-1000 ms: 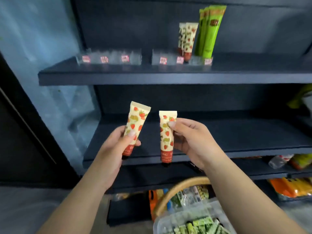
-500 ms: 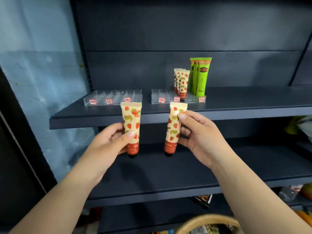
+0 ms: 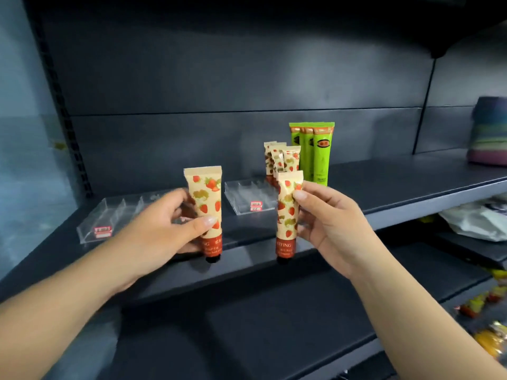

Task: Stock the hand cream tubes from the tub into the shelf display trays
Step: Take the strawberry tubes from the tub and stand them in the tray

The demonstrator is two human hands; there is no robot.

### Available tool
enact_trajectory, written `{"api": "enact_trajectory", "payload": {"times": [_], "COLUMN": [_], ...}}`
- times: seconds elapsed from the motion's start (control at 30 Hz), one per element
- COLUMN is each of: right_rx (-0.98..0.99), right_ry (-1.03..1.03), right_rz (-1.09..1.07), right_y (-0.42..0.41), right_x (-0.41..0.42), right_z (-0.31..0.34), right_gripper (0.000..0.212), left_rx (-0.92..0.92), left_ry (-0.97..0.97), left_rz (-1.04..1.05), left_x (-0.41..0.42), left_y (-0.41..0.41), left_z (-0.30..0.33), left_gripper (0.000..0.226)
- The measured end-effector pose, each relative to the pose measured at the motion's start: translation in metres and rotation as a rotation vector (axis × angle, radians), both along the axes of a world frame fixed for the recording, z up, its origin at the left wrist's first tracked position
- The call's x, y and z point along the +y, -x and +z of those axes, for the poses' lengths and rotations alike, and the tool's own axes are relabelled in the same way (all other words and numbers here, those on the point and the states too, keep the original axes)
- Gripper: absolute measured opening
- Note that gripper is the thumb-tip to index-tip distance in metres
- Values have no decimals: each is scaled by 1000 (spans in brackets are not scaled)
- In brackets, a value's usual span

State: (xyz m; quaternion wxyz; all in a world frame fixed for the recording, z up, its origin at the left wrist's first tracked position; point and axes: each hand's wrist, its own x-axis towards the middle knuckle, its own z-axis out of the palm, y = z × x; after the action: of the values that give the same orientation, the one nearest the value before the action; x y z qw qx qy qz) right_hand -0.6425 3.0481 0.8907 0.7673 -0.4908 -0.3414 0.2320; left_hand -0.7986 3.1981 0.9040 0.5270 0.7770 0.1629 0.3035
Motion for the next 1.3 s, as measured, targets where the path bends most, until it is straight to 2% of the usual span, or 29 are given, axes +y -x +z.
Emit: {"api": "enact_trajectory", "payload": {"times": [0.23,0.43,0.53,0.67,0.93,1.03,1.1,1.2,1.3], "right_rx": [70,49,-1,4,71,-30,-170,-317,-395], "right_ry": [-150,-81,-81,-130,-135,-76,17,121,157], "right_rz": [-229,-243,-190,-90,-184,-196,-235,-363,-478], "right_y": [-21,-38,-50,-67,-72,-70,-69,-71,-73], "right_x": [52,53,51,51,66,66,68,71,72], "right_z": [12,2,0,8,-1,2,4,10,19], "right_gripper": [16,20,22,35,18,25,33,37,39], "left_rx": [75,82,76,90,83,94,118,95,101], "left_ry": [-101,-77,-78,-48,25,39,48,90,35], "left_rz": [-93,-142,-147,-142,-97,-73,-68,-75,-81], "left_x": [49,74,76,77,106,118,121,124,127], "left_y": [-32,-77,-97,-112,-157,-180,-193,-208,-221], "left_z": [17,36,41,41,54,55,52,48,48], "left_gripper": [15,18,23,20,27,29,28,34,38]}}
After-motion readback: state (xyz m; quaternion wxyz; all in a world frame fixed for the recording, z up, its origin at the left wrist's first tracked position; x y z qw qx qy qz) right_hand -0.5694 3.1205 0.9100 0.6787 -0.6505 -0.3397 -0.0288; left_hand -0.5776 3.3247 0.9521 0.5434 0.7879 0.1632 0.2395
